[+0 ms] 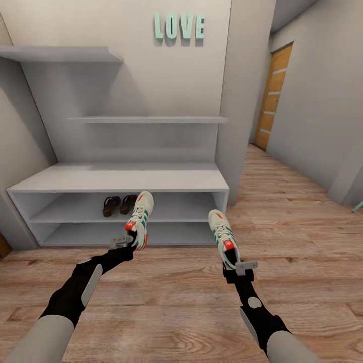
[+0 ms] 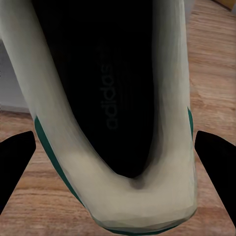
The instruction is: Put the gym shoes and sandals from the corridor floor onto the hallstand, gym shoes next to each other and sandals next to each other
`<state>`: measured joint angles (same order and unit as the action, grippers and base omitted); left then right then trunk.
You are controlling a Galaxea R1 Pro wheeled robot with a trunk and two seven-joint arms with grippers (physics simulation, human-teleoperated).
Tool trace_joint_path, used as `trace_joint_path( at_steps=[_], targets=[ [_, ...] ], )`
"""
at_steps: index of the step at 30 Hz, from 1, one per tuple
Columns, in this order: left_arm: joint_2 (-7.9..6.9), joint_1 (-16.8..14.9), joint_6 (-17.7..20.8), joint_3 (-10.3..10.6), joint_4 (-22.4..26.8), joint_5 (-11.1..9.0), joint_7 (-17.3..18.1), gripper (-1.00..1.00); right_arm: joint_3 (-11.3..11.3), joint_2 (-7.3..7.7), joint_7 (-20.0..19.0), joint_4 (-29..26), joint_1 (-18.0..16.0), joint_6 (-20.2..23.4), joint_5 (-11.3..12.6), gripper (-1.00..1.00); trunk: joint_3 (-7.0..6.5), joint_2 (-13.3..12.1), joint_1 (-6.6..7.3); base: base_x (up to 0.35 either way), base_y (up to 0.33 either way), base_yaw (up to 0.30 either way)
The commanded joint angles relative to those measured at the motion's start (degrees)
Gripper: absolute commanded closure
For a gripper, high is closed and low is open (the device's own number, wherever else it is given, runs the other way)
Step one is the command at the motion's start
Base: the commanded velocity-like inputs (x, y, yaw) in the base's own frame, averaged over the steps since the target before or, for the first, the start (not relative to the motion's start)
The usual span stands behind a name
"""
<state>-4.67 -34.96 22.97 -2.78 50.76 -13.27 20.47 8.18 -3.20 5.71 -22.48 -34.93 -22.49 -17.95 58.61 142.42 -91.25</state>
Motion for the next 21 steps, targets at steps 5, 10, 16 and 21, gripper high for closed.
trace_joint_path(
  at_steps=[5, 10, 16, 21],
  targets=[
    [0.01, -0.02, 0.50, -0.12, -0.03, -0.45, 0.14, 1.00, 0.27, -0.09, 0.22, 0.14, -0.05, -0.18, -0.61, 1.00, 0.05, 0.02, 0.01, 0.000, 0.000, 0.000],
    [0.09, -0.02, 0.50, -0.09, -0.24, -0.45, 0.11, 1.00, 0.28, -0.08, 0.21, 0.27, -0.05, -0.59, -0.60, 1.00, 0.05, 0.02, 0.01, 0.000, 0.000, 0.000],
    [2.63, -0.02, 0.50, -0.08, -2.47, -0.24, 0.10, 1.00, 3.68, 0.12, 0.23, 0.38, -0.05, -0.68, 2.79, 1.00, 0.05, 0.02, 0.01, 0.000, 0.000, 0.000],
    [4.54, -0.02, 0.52, 0.37, -2.81, -0.08, 0.07, 1.00, 16.35, 3.58, -0.18, 0.14, -0.05, -0.31, 18.30, 1.00, 0.05, 0.02, 0.01, 0.000, 0.000, 0.000]
  ],
)
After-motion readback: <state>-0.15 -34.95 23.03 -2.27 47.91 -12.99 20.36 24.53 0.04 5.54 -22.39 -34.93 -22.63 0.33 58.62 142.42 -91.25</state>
